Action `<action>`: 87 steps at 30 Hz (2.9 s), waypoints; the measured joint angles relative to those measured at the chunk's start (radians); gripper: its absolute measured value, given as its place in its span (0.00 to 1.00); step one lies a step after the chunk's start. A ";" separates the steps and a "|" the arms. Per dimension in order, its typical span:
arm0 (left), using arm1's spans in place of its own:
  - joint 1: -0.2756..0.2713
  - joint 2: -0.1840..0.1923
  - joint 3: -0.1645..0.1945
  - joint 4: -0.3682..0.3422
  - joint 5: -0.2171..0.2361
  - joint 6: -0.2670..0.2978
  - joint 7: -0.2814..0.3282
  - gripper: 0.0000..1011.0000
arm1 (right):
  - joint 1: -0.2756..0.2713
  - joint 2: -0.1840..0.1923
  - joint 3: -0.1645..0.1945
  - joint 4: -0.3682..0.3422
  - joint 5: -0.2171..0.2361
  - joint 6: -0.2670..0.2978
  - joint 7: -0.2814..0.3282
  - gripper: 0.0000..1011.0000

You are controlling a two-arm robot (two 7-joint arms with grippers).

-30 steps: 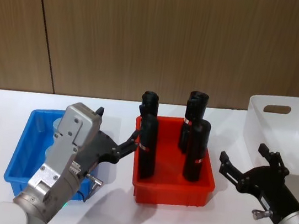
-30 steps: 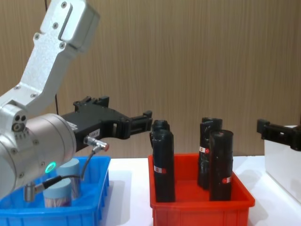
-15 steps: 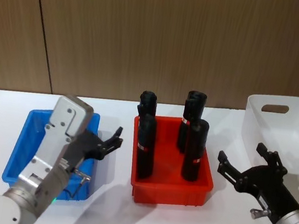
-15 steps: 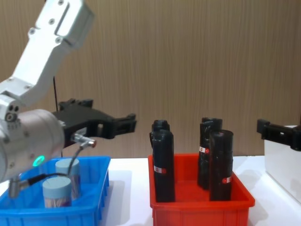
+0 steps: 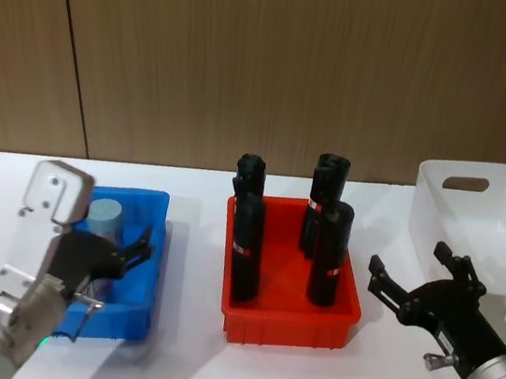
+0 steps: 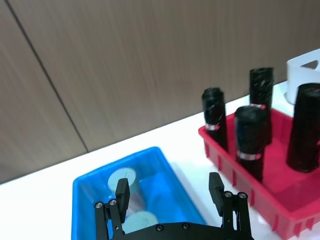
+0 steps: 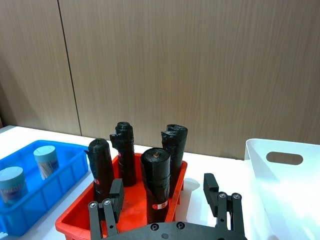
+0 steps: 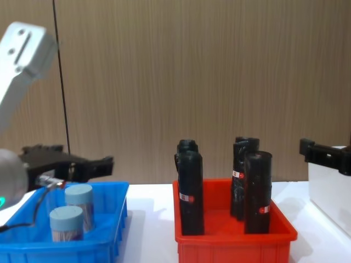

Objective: Pick the cotton swabs from the blue box and place them into the white box.

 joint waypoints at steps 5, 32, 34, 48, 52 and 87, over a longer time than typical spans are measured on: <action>0.002 0.012 -0.018 0.029 -0.038 0.000 -0.017 0.99 | 0.000 0.000 0.000 0.000 0.000 0.000 0.000 0.99; -0.075 0.007 -0.066 0.255 -0.114 -0.021 -0.201 0.99 | 0.000 0.000 0.000 0.000 0.000 0.000 0.000 0.99; -0.082 0.005 -0.067 0.267 -0.114 -0.022 -0.210 0.99 | 0.000 0.000 0.000 0.000 0.000 0.000 0.000 0.99; -0.136 -0.015 -0.070 0.369 -0.100 -0.026 -0.289 0.99 | 0.000 0.000 0.000 0.000 0.000 0.000 0.000 0.99; -0.147 -0.021 -0.070 0.394 -0.096 -0.026 -0.306 0.99 | 0.000 0.000 0.000 0.000 0.000 0.000 0.000 0.99; -0.207 -0.043 -0.055 0.489 0.002 -0.025 -0.389 0.65 | 0.000 0.000 0.000 0.000 0.000 0.000 0.000 0.99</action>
